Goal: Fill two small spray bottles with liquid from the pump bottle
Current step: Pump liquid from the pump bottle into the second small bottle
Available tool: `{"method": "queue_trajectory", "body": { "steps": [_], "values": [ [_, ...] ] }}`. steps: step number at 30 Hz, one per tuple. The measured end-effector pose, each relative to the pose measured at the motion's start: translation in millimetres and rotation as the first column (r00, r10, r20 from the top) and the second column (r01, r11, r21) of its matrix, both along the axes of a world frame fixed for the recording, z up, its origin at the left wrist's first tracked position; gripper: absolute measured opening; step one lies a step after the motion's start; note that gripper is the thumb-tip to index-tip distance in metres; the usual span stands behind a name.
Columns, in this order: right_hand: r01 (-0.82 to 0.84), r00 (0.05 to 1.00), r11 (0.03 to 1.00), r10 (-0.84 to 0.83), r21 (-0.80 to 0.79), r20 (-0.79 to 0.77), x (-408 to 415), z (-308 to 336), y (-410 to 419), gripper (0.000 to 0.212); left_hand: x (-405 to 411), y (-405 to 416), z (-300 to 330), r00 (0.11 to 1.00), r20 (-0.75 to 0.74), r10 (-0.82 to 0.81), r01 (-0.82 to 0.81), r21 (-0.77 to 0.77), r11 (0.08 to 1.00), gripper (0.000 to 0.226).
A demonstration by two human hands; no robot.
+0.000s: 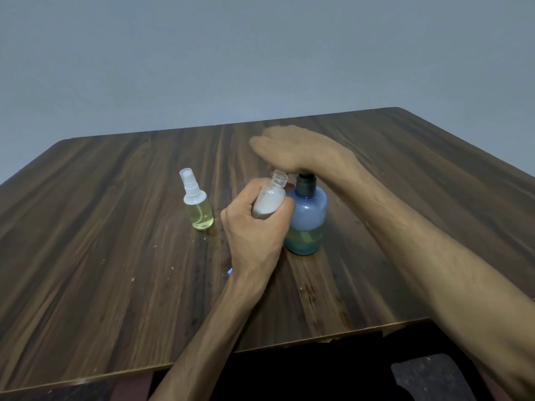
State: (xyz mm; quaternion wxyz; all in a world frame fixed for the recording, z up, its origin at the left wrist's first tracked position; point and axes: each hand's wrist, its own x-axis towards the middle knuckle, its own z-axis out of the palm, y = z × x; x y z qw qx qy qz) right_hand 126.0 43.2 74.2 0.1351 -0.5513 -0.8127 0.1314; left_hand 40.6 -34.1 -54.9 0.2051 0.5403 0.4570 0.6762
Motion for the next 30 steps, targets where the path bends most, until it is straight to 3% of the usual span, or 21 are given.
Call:
{"method": "queue_trajectory", "body": {
  "steps": [4, 9, 11, 15, 19, 24, 27, 30],
  "values": [
    [0.014, 0.998, 0.998, -0.01, 0.055, -0.061, 2.9, 1.2, -1.4, 0.033, -0.8, -1.6, 0.6, 1.0, -0.007, -0.011, 0.011, 0.032, 0.999, 0.019],
    [0.002, 1.0, 0.998, -0.004, -0.062, -0.03, -0.5, -2.0, -0.3, 0.038, -1.7, 0.2, -0.7, 1.0, -0.024, 0.002, -0.001, 0.034, 0.999, 0.014],
    [0.016, 0.996, 0.999, -0.02, -0.041, -0.086, 2.0, 7.1, -2.5, 0.038, -0.9, -0.4, -1.3, 1.0, -0.02, 0.005, -0.004, 0.038, 0.999, 0.017],
    [0.032, 0.999, 0.999, -0.031, 0.036, -0.03, 3.2, 18.3, -2.2, 0.037, 0.9, -0.7, 0.2, 1.0, 0.013, 0.006, -0.006, 0.014, 1.0, 0.019],
    [0.047, 0.996, 0.993, -0.054, -0.109, -0.068, 5.2, -1.9, -3.2, 0.043, 1.1, 0.4, -1.2, 1.0, 0.008, 0.003, -0.003, 0.007, 1.0, 0.012],
    [0.033, 0.996, 0.997, -0.027, 0.066, -0.091, 5.0, 5.7, -8.9, 0.033, 0.2, -2.4, -0.3, 1.0, 0.018, -0.002, 0.001, 0.014, 1.0, 0.013],
    [0.036, 0.999, 0.999, -0.036, -0.018, -0.014, 2.9, 0.2, -5.6, 0.036, 1.2, -0.2, -0.1, 1.0, 0.015, 0.002, -0.002, 0.003, 1.0, 0.011],
    [0.01, 0.999, 0.998, -0.012, 0.057, 0.031, 2.8, 5.4, -8.7, 0.035, 0.5, -2.1, -0.9, 1.0, 0.009, 0.001, -0.001, 0.027, 1.0, 0.01]
  ]
}}
